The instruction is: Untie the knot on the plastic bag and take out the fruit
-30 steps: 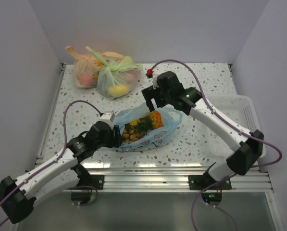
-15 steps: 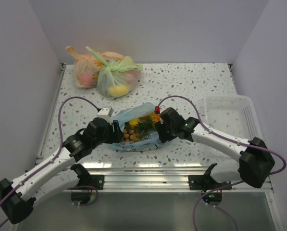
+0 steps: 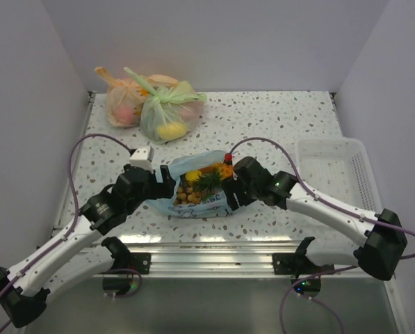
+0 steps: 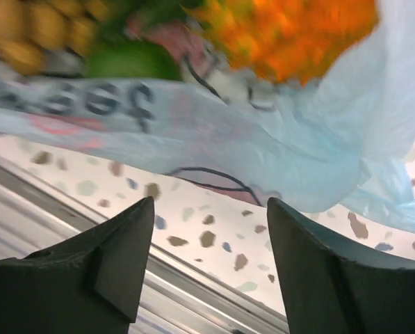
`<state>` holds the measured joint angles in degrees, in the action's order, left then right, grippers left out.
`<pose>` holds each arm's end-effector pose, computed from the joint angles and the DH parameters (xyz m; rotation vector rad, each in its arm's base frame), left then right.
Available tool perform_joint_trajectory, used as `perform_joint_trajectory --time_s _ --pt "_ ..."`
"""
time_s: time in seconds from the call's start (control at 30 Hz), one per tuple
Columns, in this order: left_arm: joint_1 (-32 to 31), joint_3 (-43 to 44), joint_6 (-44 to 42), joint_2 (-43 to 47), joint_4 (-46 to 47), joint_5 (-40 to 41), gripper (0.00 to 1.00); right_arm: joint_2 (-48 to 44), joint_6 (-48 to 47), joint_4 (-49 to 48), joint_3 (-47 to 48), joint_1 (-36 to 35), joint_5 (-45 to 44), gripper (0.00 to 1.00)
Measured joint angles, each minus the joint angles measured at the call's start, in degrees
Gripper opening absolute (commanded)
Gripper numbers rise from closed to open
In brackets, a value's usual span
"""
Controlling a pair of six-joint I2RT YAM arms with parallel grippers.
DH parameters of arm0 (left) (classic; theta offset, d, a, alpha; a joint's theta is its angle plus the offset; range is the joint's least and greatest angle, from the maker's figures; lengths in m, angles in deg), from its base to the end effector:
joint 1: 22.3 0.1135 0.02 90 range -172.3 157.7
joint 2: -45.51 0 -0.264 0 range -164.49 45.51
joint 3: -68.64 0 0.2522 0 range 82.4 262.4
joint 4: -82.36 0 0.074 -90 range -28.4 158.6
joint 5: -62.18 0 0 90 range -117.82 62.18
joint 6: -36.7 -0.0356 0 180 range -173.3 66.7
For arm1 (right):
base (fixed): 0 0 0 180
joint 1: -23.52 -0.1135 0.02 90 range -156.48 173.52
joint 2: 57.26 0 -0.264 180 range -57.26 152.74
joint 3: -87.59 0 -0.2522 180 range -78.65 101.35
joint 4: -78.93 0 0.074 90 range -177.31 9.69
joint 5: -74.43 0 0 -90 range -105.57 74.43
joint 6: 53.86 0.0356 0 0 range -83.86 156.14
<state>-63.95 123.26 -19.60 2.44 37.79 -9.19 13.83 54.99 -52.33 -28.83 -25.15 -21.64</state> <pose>0.1305 -0.1009 0.2856 -0.0416 2.1434 -0.4311 0.1648 0.1817 0.2393 -0.6229 2.5003 0.3207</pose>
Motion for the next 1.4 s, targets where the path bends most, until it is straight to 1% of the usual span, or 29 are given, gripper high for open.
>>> perform_joint_trajectory --time_s 0.07,0.2,0.27,0.3,0.5,0.63,0.73,0.77,0.87,0.93,0.97,1.0,1.07,1.1,1.17,1.2,1.27,1.4 --pt "0.0 0.26 -1.57 1.31 0.02 1.22 1.0 -1.09 -0.15 0.7 4.52 -1.99 -0.52 0.75" --pt "0.0 0.31 -4.61 4.74 0.07 4.66 1.0 0.26 -1.18 -0.02 13.49 -7.43 -2.8 0.79" --pt "0.0 0.24 -5.97 6.8 0.48 6.78 1.0 2.82 -1.95 -0.81 16.59 -9.77 -5.03 0.8" --pt "0.0 0.0 -6.54 7.72 0.96 7.8 1.0 4.42 -2.23 -1.4 17.64 -10.73 -5.88 0.83" --pt "0.0 -4.68 -8.94 12.39 3.91 12.07 1.0 15.82 -3.5 -4.44 18.73 -12.94 -13.6 0.84" --pt "0.0 -6.36 -9.86 12.07 3.96 13.9 1.0 22.36 -4.28 -5.22 19.67 -13.22 -18.29 0.83" --pt "0.33 -6.36 -9.86 11.58 4.13 15.61 1.0 26.05 -5.03 -5.97 21.97 -13.42 -21.51 0.79" --pt "0.55 -6.36 -9.86 11.58 4.13 16.09 1.0 26.88 -5.05 -6.19 22.69 -13.46 -22.21 0.76" --pt "1.6 -6.38 -9.77 12.57 4.17 17.25 0.99 29.46 -5.33 -6.86 25.11 -13.6 -24.74 0.71" --pt "2.01 -6.49 -9.77 13.97 4.31 18.01 0.99 31.04 -5.42 -7.13 26.29 -13.6 -25.62 0.57" --pt "2.08 -6.54 -9.75 14.29 4.31 18.1 0.99 31.87 -5.29 -7.3 26.71 -13.6 -26.21 0.57" --pt "2.16 -6.6 -9.77 14.95 4.44 18.36 0.99 32.65 -4.9 -7.3 26.93 -13.62 -26.82 0.5" --pt "2.16 -6.6 -9.77 15.41 4.68 18.95 0.99 33.99 -4.79 -7.13 26.95 -13.66 -28.22 0.43" --pt "2.16 -6.6 -9.77 15.32 4.68 19.15 0.99 34.53 -4.55 -7.1 26.95 -13.68 -28.98 0.34" --pt "2.21 -6.62 -9.77 14.95 4.68 19.26 0.98 35.17 -4.35 -6.91 26.91 -13.68 -29.99 0.24" --pt "2.23 -6.62 -9.77 14.73 4.68 19.3 0.98 35.21 -4.13 -6.78 26.91 -13.68 -30.51 0.13" --pt "2.27 -6.62 -9.77 14.38 4.66 19.32 0.98 35.15 -3.93 -6.73 26.91 -13.68 -30.93 0.0" --pt "2.27 -6.64 -9.79 14.19 4.66 19.34 0.98 34.49 -3.74 -6.4 26.91 -13.68 -30.73 0.0"
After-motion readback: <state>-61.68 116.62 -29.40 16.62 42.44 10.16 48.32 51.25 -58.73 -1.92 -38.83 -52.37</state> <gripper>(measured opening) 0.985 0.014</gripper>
